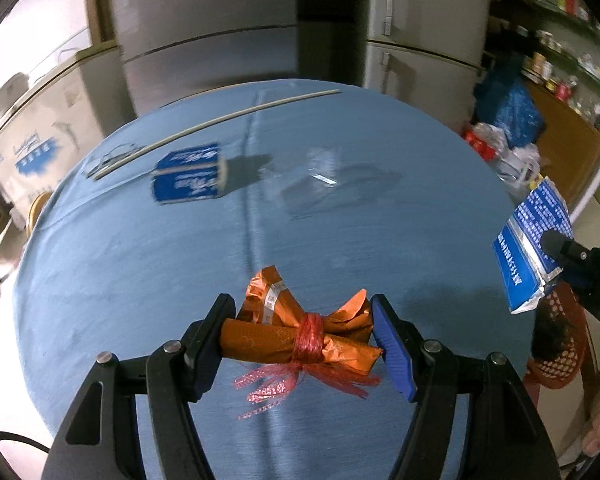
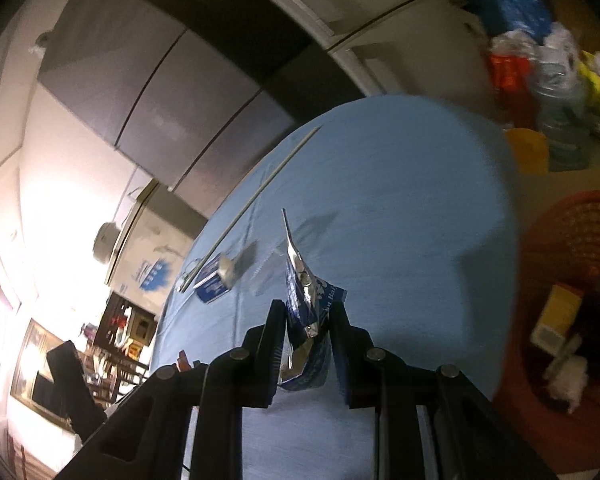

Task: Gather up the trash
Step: 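Lift the carton flap and orange bag and carry both toward the red basket, then open both tools over the red basket to drop the carton flap and orange bag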

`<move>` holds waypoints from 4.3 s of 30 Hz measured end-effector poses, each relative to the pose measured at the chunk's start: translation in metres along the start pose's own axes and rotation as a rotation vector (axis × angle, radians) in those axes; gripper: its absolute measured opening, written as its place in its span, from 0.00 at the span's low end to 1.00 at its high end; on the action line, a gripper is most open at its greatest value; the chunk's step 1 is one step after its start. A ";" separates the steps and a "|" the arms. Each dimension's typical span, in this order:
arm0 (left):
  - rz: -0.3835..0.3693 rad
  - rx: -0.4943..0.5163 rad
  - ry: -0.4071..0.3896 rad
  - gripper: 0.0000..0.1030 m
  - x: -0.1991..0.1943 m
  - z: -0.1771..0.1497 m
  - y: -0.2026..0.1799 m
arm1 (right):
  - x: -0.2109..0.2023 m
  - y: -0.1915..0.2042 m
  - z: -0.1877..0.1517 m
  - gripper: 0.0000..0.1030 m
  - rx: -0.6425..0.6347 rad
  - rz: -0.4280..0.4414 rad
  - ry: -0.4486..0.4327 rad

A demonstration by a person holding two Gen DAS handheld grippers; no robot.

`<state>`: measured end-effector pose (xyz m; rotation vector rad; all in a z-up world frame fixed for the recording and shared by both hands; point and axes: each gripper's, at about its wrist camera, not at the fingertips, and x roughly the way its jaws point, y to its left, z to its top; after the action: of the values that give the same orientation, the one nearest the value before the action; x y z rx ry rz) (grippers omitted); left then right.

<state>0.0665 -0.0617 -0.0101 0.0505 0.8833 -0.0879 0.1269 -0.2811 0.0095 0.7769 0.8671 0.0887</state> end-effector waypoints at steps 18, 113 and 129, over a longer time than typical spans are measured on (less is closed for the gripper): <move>-0.102 0.169 -0.013 0.68 -0.002 0.017 -0.101 | -0.083 -0.076 0.011 0.23 0.095 -0.120 -0.137; -0.354 0.396 0.084 0.68 0.027 0.008 -0.262 | -0.136 -0.167 0.016 0.23 0.177 -0.354 -0.138; -0.364 0.396 0.096 0.68 0.034 0.010 -0.264 | -0.134 -0.168 0.017 0.23 0.175 -0.371 -0.128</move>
<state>0.0702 -0.3269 -0.0318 0.2656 0.9531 -0.6046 0.0116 -0.4634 -0.0048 0.7628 0.8911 -0.3659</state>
